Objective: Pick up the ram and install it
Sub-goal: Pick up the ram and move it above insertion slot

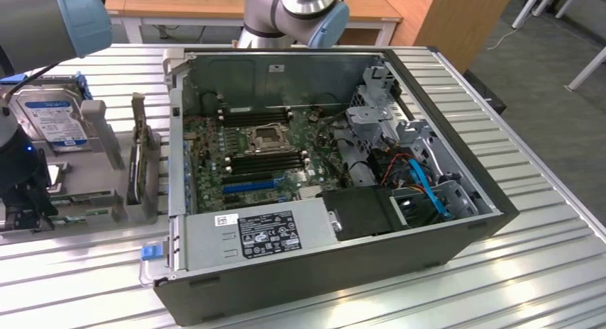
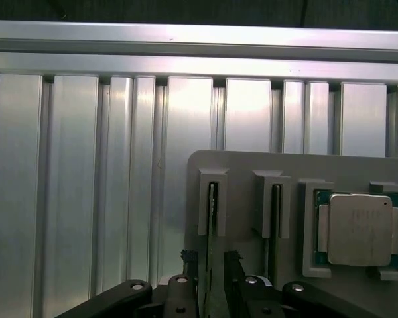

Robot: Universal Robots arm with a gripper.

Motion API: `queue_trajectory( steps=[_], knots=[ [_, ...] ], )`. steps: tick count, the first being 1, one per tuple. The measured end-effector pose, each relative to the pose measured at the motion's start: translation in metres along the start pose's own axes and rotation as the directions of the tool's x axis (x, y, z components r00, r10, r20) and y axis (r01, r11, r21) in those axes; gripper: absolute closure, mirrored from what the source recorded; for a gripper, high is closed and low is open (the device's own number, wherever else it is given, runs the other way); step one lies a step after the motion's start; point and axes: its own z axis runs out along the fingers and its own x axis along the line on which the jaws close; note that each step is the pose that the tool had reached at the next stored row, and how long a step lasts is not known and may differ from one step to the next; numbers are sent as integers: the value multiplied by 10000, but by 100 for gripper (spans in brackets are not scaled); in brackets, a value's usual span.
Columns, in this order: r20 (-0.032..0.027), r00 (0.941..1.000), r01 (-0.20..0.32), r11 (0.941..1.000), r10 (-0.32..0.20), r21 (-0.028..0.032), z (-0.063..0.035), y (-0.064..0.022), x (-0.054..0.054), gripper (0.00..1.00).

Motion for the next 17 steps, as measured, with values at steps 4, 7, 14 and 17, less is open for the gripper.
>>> queue_trajectory(
  steps=[4, 7, 14, 17],
  knots=[
    [-1, 10000, -1, 10000, 1, -1, -1, 0, -1, 70],
    [-1, 10000, -1, 10000, 1, -1, -1, 0, -1, 78],
    [-1, 10000, -1, 10000, 1, -1, -1, 0, 0, 86],
    [-1, 10000, -1, 10000, 1, -1, -1, 0, -1, 86]
  ],
)
